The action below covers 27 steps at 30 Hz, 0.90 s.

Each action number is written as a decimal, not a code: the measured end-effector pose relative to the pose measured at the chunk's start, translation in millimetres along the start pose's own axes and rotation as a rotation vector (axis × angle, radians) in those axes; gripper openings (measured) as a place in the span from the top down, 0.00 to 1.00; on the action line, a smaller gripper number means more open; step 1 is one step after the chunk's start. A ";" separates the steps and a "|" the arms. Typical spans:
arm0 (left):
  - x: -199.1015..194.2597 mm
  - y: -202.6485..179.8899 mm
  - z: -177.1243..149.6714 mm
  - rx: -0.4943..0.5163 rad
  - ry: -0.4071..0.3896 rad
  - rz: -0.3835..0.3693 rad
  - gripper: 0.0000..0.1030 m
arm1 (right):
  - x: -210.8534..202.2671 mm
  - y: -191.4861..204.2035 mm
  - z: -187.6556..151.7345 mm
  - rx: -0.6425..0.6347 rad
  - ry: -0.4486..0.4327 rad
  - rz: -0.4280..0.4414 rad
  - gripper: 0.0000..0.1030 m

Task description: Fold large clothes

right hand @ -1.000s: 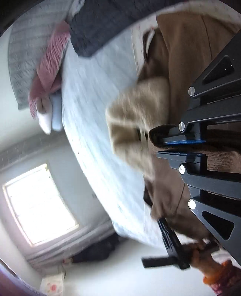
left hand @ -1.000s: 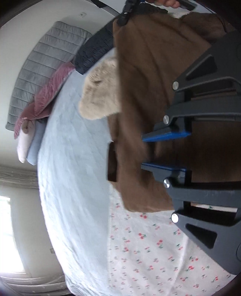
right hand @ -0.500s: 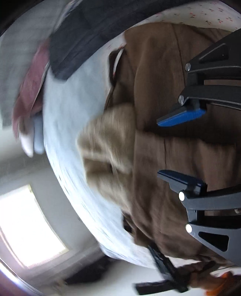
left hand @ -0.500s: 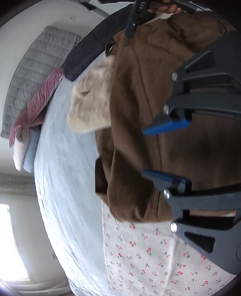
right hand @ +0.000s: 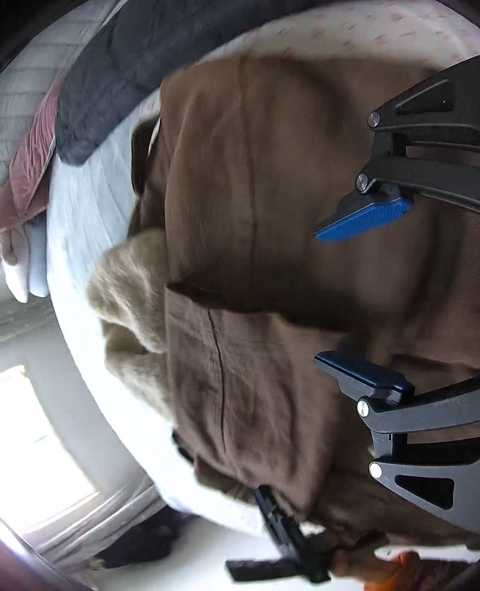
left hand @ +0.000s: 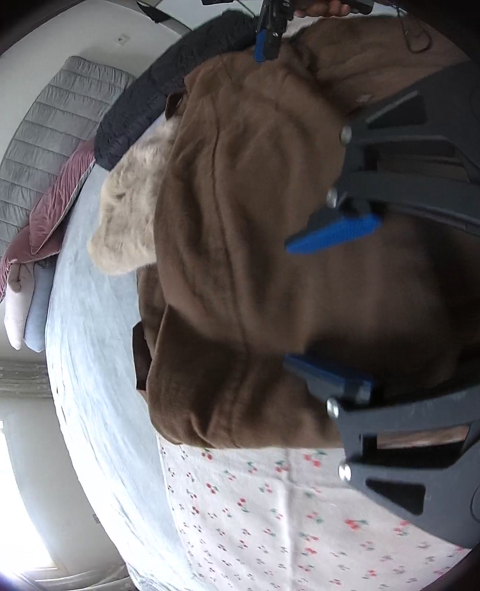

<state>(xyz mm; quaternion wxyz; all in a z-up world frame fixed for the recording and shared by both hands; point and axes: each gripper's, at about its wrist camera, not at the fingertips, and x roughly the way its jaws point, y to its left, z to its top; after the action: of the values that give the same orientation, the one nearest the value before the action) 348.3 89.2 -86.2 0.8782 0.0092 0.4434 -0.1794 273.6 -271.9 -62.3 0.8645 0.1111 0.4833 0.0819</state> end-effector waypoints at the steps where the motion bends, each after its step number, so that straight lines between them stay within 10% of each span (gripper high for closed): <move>1: -8.4 -0.4 -3.4 -0.007 -0.003 -0.017 0.25 | -17.4 -2.0 -4.8 0.004 -0.011 0.020 0.39; 15: -178.2 -3.0 -91.5 -0.077 0.076 -0.006 0.14 | -199.4 -24.3 -115.3 0.020 -0.074 -0.041 0.25; 27: -234.0 7.7 -190.0 -0.086 0.179 0.027 0.08 | -223.5 -47.0 -241.8 0.173 0.073 0.012 0.23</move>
<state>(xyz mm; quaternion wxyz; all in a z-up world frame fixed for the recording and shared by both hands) 76.5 201.5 -19.6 0.8371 -0.0065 0.5269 -0.1470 -47.4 -345.4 -15.3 0.8332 0.1849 0.5189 0.0489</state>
